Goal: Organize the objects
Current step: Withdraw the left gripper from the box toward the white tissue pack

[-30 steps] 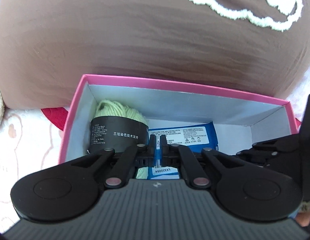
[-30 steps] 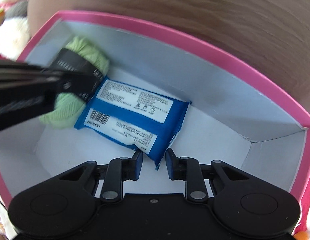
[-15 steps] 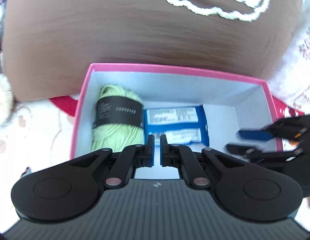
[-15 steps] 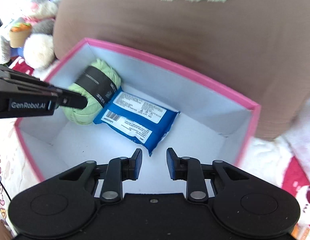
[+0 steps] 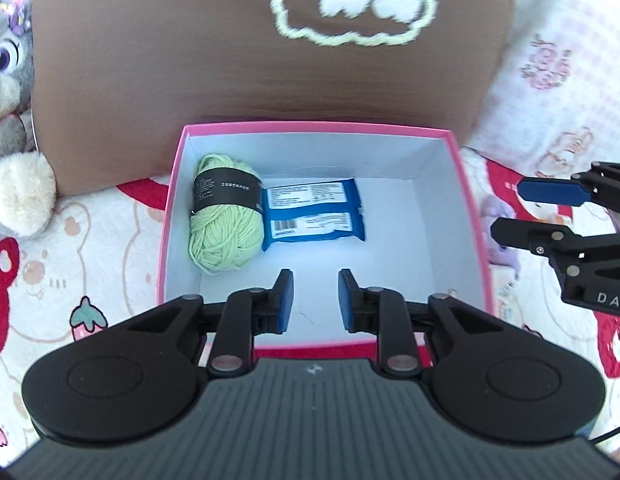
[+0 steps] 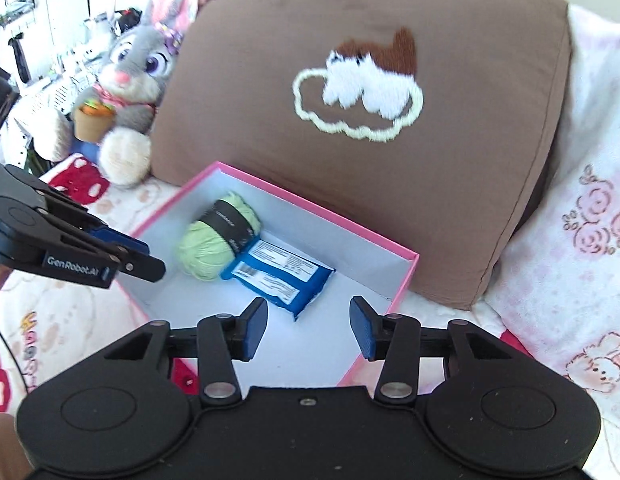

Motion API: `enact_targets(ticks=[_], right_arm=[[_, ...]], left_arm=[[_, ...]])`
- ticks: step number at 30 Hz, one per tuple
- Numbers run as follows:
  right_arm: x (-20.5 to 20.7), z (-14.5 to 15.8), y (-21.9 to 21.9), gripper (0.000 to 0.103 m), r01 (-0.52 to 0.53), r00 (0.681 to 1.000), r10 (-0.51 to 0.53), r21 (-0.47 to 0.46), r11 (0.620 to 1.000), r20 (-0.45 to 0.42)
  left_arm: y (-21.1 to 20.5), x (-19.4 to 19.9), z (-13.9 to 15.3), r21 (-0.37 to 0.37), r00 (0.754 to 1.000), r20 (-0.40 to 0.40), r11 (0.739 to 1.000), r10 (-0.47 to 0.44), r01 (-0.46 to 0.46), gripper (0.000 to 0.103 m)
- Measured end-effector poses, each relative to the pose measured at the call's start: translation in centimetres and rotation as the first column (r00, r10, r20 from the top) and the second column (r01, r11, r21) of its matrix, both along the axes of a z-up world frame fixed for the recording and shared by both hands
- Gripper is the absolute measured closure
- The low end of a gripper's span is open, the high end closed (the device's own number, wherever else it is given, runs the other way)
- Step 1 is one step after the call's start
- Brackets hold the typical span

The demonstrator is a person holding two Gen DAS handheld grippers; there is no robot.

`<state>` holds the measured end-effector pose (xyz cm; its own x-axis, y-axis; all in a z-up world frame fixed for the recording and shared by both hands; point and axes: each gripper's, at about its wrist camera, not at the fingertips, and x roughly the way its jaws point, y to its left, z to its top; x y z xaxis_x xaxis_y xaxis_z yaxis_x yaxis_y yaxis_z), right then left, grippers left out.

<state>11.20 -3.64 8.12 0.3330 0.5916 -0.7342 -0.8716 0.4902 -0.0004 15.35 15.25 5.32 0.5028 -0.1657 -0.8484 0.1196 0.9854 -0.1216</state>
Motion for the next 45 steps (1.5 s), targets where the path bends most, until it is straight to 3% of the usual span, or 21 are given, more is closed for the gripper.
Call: enact_targets(ticks=[8, 17, 25, 33, 45], right_arm=[[-2.4, 3.0, -3.1, 0.049, 0.004, 1.000, -0.003, 0.021, 1.000, -0.031], [-5.1, 5.5, -8.2, 0.045, 0.001, 1.000, 0.000, 0.041, 0.999, -0.021], [-7.4, 5.3, -11.3, 0.042, 0.006, 1.000, -0.006, 0.042, 0.999, 0.001], [-9.4, 4.9, -14.0, 0.037, 0.018, 1.000, -0.018, 0.048, 0.999, -0.006], [-10.3, 1.8, -16.3, 0.035, 0.028, 0.999, -0.028, 0.010, 1.000, -0.024]], left_arm=[[-1.7, -3.7, 3.6, -0.003, 0.997, 0.030, 0.997, -0.074, 0.075, 0.064], [-2.4, -6.6, 5.1, -0.036, 0.992, 0.018, 0.991, -0.127, 0.128, 0.060], [-4.8, -8.3, 5.2, -0.072, 0.981, 0.013, 0.978, -0.194, 0.194, 0.058], [-7.4, -9.9, 5.9, -0.058, 0.965, 0.021, 0.963, -0.262, 0.263, 0.052], [-11.6, -10.2, 4.4, -0.075, 0.941, -0.005, 0.939, -0.338, 0.337, 0.049]])
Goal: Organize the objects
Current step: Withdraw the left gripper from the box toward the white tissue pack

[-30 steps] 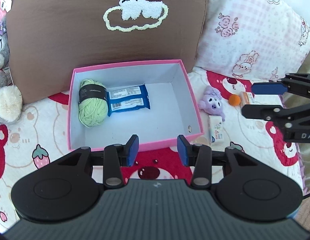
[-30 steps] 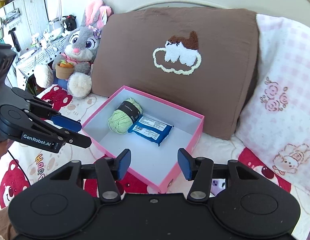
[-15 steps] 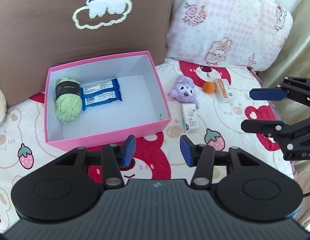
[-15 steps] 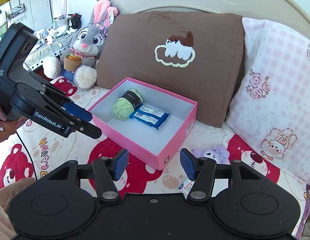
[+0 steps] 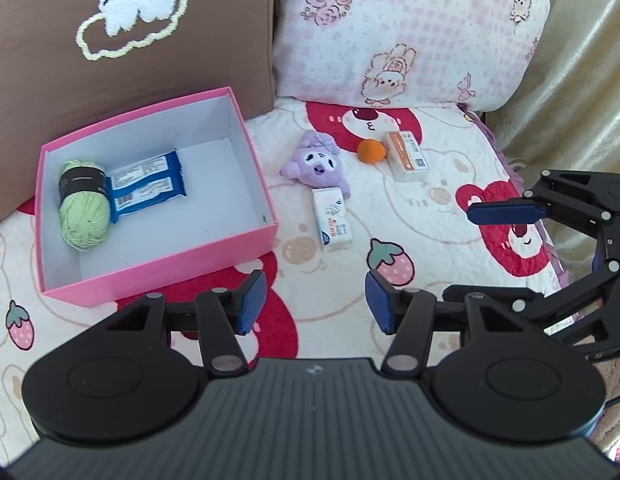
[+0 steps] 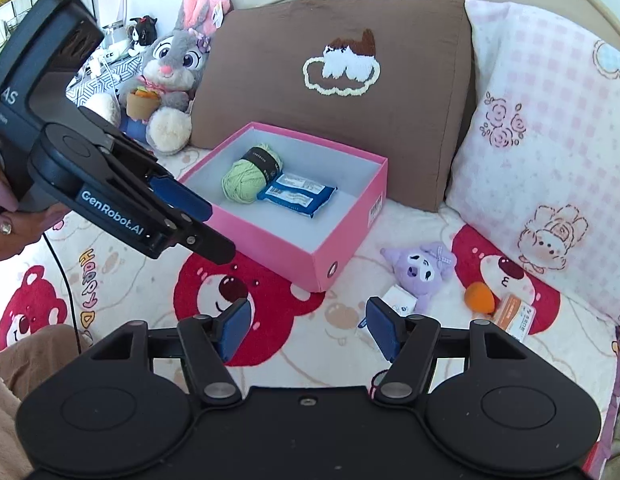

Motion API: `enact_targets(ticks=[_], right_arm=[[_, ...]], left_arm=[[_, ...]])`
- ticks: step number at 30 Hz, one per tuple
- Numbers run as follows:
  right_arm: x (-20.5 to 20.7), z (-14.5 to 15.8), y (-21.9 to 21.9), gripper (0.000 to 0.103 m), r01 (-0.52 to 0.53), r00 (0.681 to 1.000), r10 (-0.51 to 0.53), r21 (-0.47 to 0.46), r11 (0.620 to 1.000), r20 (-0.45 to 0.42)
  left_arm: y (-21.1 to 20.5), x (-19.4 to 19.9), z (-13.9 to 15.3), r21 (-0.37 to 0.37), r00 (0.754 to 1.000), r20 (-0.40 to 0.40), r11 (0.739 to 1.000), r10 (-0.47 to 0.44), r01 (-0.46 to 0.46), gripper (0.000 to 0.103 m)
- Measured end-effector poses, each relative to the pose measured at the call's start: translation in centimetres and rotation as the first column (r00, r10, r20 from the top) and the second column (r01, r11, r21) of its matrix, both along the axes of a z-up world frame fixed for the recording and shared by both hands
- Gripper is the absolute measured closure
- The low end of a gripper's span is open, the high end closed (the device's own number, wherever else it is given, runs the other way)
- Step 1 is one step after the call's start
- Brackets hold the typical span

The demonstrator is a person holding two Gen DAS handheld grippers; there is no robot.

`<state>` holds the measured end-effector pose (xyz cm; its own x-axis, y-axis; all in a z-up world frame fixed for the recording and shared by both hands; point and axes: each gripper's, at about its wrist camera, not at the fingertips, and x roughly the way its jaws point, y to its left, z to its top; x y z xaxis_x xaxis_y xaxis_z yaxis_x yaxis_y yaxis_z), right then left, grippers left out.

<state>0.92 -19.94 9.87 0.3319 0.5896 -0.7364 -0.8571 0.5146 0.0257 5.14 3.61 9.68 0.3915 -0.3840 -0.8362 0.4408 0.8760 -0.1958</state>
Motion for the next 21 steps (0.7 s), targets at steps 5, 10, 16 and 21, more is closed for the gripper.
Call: enact_targets(ticks=[5, 10, 16, 21], right_arm=[[-0.1, -1.1, -0.2, 0.033, -0.033, 0.999, 0.033, -0.032, 0.999, 0.016], [-0.4, -2.7, 0.1, 0.033, -0.021, 0.995, 0.027, -0.068, 0.997, 0.095], [0.7, -5.0, 0.1, 0.033, 0.010, 0.994, -0.002, -0.070, 0.998, 0.108], [1.6, -6.4, 0.0, 0.032, 0.025, 0.990, -0.017, -0.057, 0.998, 0.138]], left_arm=[[-1.5, 0.4, -1.3, 0.002, 1.000, -0.021, 1.000, -0.020, 0.020, 0.048], [-2.9, 0.9, -2.9, 0.006, 0.998, -0.039, 0.999, -0.043, 0.044, 0.047], [-4.0, 1.8, -4.4, 0.018, 0.999, -0.033, 0.999, -0.038, 0.039, 0.038], [-4.6, 2.5, -5.9, 0.004, 0.998, -0.040, 0.999, -0.041, 0.042, 0.034]])
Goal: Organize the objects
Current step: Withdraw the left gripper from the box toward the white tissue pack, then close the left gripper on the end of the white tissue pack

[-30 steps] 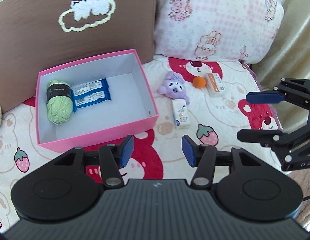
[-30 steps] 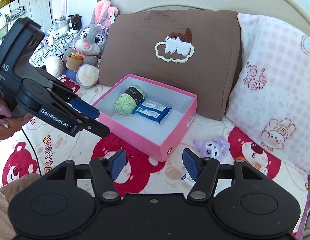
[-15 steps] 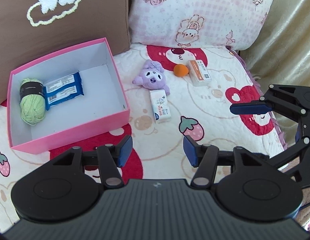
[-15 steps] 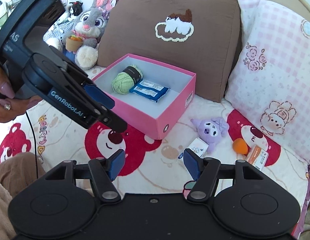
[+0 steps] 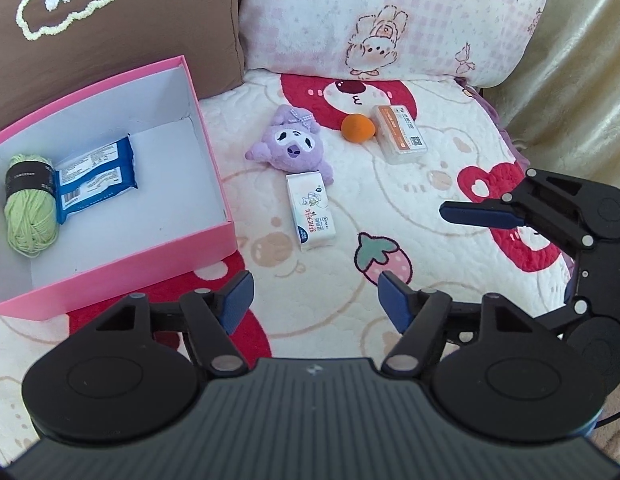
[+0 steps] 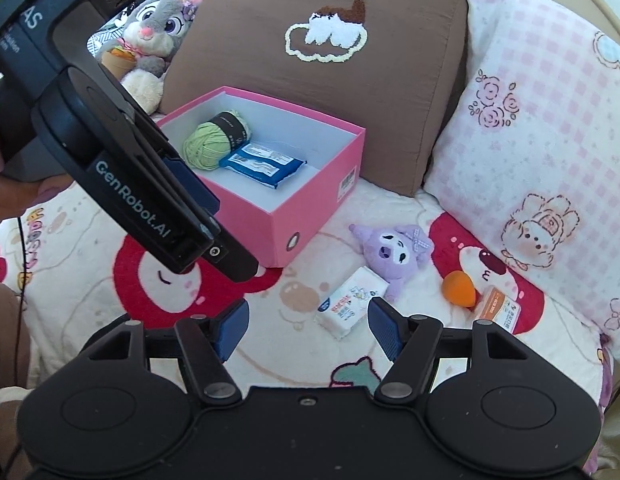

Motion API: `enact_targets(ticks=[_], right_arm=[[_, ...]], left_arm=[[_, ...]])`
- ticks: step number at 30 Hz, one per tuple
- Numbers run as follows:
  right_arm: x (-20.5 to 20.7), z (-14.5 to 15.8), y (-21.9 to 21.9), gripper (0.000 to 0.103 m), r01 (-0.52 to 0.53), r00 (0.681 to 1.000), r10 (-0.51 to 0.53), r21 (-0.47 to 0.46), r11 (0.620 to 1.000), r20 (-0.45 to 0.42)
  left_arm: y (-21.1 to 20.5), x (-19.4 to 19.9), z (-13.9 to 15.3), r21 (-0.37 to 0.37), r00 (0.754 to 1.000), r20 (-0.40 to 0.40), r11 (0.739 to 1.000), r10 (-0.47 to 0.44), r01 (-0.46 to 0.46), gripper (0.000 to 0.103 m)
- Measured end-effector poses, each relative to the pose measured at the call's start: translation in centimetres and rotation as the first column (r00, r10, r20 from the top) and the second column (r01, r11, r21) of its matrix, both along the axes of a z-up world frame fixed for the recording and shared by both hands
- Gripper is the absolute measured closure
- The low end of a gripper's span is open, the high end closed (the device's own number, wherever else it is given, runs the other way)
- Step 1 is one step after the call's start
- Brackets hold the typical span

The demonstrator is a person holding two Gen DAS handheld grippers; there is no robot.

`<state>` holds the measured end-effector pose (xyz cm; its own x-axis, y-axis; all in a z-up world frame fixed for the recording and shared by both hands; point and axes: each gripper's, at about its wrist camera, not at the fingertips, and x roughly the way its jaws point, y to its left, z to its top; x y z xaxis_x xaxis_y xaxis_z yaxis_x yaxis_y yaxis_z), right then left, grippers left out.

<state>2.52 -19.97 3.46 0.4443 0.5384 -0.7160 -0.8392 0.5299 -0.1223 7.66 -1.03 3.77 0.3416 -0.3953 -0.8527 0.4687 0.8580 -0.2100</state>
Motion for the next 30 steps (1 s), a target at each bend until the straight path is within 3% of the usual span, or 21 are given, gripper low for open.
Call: enact_targets(ticks=[5, 10, 15, 21, 30], right_arm=[[0.5, -1.9, 0.2, 0.016, 0.015, 0.998, -0.016, 0.020, 1.000, 0.066], [1.4, -3.5, 0.9, 0.015, 0.028, 0.988, -0.030, 0.013, 1.000, 0.151], [3.3, -5.6, 1.0, 0.015, 0.040, 0.991, -0.048, 0.064, 0.997, 0.128], [5.0, -9.4, 1.2, 0.014, 0.045, 0.995, -0.049, 0.044, 0.998, 0.088], [6.4, -12.1, 1.5, 0.014, 0.056, 0.998, -0.056, 0.050, 0.997, 0.013]], left_arm=[[-1.4, 1.0, -1.6, -0.045, 1.000, 0.015, 0.999, 0.025, -0.024, 0.030], [-3.4, 2.3, -3.6, -0.050, 0.999, 0.032, 0.998, 0.032, -0.030, 0.026], [-4.4, 3.6, -5.4, -0.035, 0.999, 0.035, 0.999, 0.036, -0.035, 0.024], [-5.1, 4.4, -7.5, -0.015, 0.999, 0.038, 1.000, 0.028, -0.027, 0.024], [-6.9, 4.2, -8.6, -0.022, 0.992, 0.123, 1.000, -0.004, 0.007, 0.027]])
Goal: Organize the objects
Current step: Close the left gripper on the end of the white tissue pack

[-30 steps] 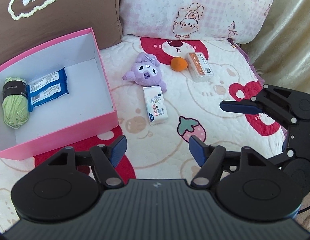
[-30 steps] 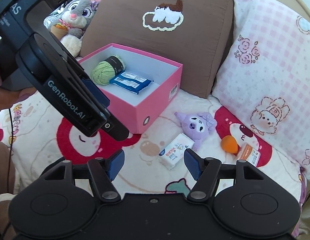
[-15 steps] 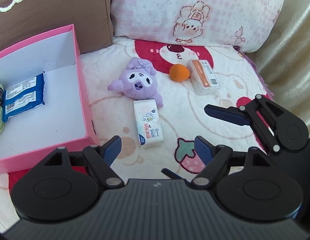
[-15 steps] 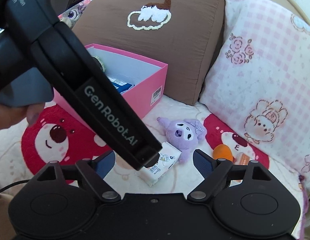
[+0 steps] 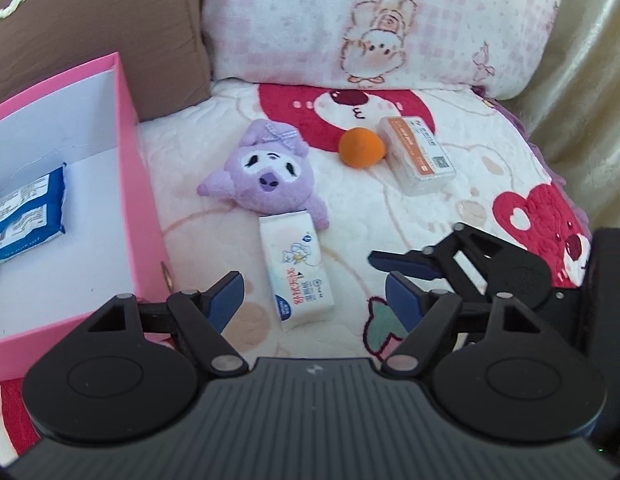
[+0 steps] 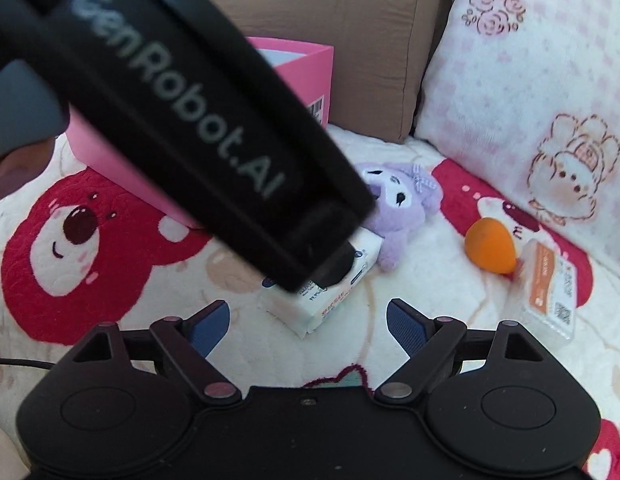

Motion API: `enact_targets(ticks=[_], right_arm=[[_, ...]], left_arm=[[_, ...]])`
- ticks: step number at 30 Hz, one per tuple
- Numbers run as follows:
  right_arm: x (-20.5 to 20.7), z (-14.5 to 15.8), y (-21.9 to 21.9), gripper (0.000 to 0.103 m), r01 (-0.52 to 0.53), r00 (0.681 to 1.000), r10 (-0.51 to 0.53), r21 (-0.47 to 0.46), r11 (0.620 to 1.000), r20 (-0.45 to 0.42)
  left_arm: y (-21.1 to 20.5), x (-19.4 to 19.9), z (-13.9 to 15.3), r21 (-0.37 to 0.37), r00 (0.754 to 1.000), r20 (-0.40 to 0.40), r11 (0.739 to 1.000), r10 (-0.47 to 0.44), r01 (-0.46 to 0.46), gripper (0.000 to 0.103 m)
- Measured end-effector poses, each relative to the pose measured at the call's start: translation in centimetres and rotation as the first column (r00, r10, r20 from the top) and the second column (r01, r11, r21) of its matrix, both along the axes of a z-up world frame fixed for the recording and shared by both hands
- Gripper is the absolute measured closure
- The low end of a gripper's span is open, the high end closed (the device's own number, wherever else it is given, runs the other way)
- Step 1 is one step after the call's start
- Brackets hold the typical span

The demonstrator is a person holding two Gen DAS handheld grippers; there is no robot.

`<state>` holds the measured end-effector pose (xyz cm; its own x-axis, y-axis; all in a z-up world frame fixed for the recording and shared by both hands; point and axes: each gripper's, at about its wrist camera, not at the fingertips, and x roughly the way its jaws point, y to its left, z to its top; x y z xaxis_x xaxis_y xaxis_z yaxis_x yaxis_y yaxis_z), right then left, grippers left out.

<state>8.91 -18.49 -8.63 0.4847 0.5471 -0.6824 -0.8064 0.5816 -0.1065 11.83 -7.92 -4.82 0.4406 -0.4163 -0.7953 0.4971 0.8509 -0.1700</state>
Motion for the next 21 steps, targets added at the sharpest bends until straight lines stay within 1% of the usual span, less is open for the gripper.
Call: enact_targets(ticks=[2, 4, 6, 8, 10, 11, 13, 16, 19, 21], right_arm=[[0.0, -0.2, -0.2, 0.014, -0.006, 1.000, 0.007, 0.016, 1.000, -0.014], [0.0, -0.4, -0.3, 0.014, -0.006, 1.000, 0.006, 0.021, 1.000, -0.023], [0.1, -0.5, -0.3, 0.014, -0.006, 0.999, 0.006, 0.024, 1.000, -0.036], [0.0, -0.6, -0.5, 0.014, -0.011, 0.999, 0.012, 0.034, 0.999, -0.037], [0.1, -0.6, -0.7, 0.014, -0.006, 0.999, 0.008, 0.042, 0.999, -0.040], [0.1, -0.7, -0.7, 0.014, -0.004, 0.999, 0.006, 0.047, 0.999, -0.048], [0.3, -0.8, -0.9, 0.014, 0.001, 0.998, 0.003, 0.060, 0.998, -0.062], [0.4, -1.1, -1.1, 0.015, 0.004, 0.998, 0.000, 0.070, 0.998, -0.068], [0.5, -1.2, -1.3, 0.015, 0.009, 0.997, -0.003, 0.076, 0.997, -0.076], [0.5, -1.3, -1.4, 0.015, 0.008, 0.997, -0.002, 0.082, 0.997, -0.076]], left_arm=[[-0.5, -0.4, 0.0, 0.013, 1.000, 0.009, 1.000, -0.021, 0.021, 0.028], [-0.8, -0.5, 0.0, 0.032, 0.999, 0.028, 0.999, -0.021, 0.020, 0.028], [-0.8, -0.5, -0.2, 0.038, 0.999, 0.035, 0.999, -0.018, 0.016, 0.031], [-0.7, -0.3, -0.5, 0.024, 1.000, 0.024, 0.999, -0.021, 0.020, 0.042], [-0.7, -0.1, -1.0, 0.008, 1.000, -0.005, 1.000, -0.022, 0.022, 0.049], [-0.6, 0.0, -1.2, -0.002, 1.000, -0.020, 1.000, -0.023, 0.023, 0.053], [-0.6, 0.2, -1.8, -0.017, 0.999, -0.040, 1.000, -0.014, 0.013, 0.056], [-0.7, 0.8, -2.9, -0.012, 0.999, -0.047, 1.000, 0.026, -0.026, 0.056], [-0.7, 1.6, -4.0, -0.009, 0.994, -0.087, 0.997, 0.070, -0.071, 0.056], [-0.8, 1.8, -4.6, -0.005, 0.991, -0.099, 0.996, 0.090, -0.091, 0.054]])
